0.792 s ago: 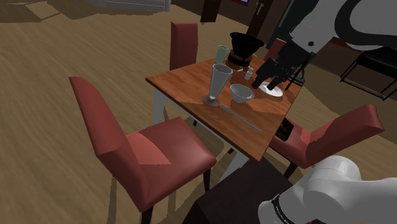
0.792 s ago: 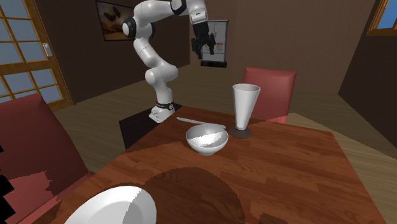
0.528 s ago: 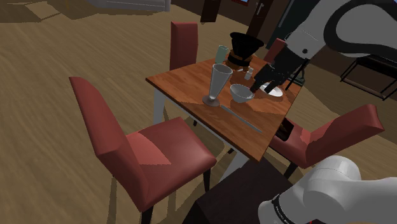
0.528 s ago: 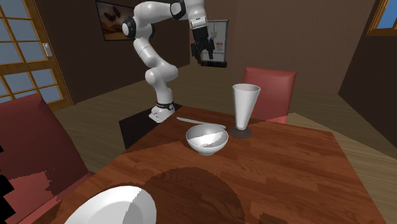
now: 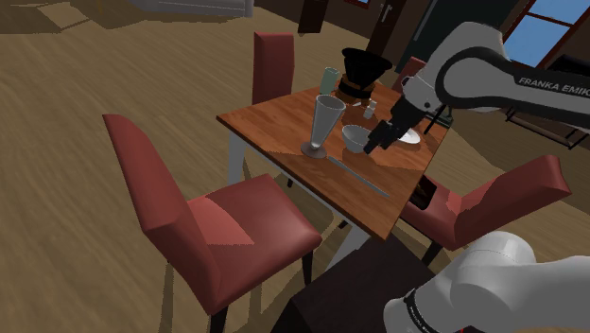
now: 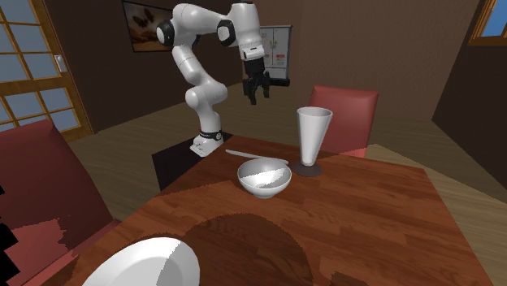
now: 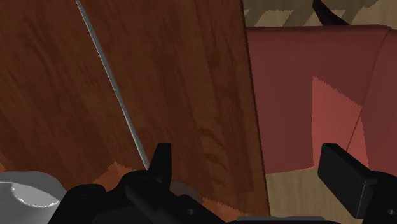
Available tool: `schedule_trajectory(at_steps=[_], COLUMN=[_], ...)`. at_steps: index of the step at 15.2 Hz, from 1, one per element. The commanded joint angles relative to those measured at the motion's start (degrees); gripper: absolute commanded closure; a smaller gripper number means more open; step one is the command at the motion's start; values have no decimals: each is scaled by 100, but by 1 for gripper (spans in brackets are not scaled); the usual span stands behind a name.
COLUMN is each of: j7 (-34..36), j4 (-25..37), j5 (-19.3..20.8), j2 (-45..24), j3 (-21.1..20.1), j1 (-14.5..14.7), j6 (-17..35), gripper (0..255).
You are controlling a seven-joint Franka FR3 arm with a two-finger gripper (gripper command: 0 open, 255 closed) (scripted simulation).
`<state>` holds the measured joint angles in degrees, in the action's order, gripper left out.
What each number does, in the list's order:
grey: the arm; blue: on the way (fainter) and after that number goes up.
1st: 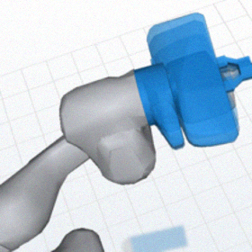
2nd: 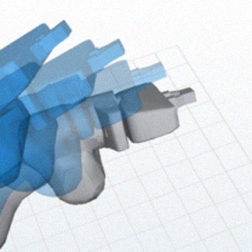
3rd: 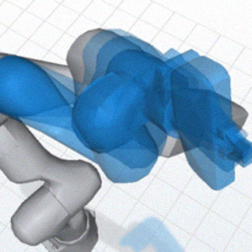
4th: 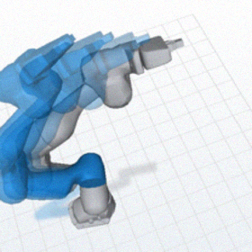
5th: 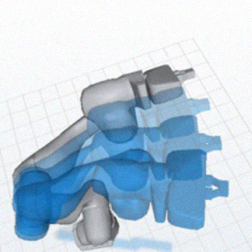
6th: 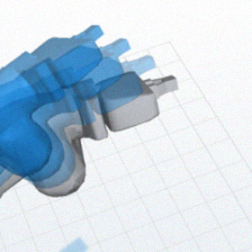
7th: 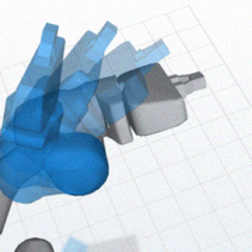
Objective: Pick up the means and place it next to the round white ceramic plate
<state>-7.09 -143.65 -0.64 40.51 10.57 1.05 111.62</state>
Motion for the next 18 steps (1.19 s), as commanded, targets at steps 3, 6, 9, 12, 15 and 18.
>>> schedule_trajectory(at_steps=[3, 6, 9, 12, 15, 18], j7=[-696, -1215, -1760, -2353, -2669, -2752], j4=[-155, -175, -111, 37, 101, 25], j5=[180, 252, 244, 122, -16, -130], j2=[-582, -1094, -1680, -2333, -2706, -2898], j3=[394, 691, 994, 1294, 1427, 1460], j1=[20, 64, 142, 251, 315, 361], j6=[693, 1194, 1684, 2148, 2427, 2680], gripper=[0, 0, 0, 0, 0, 0])
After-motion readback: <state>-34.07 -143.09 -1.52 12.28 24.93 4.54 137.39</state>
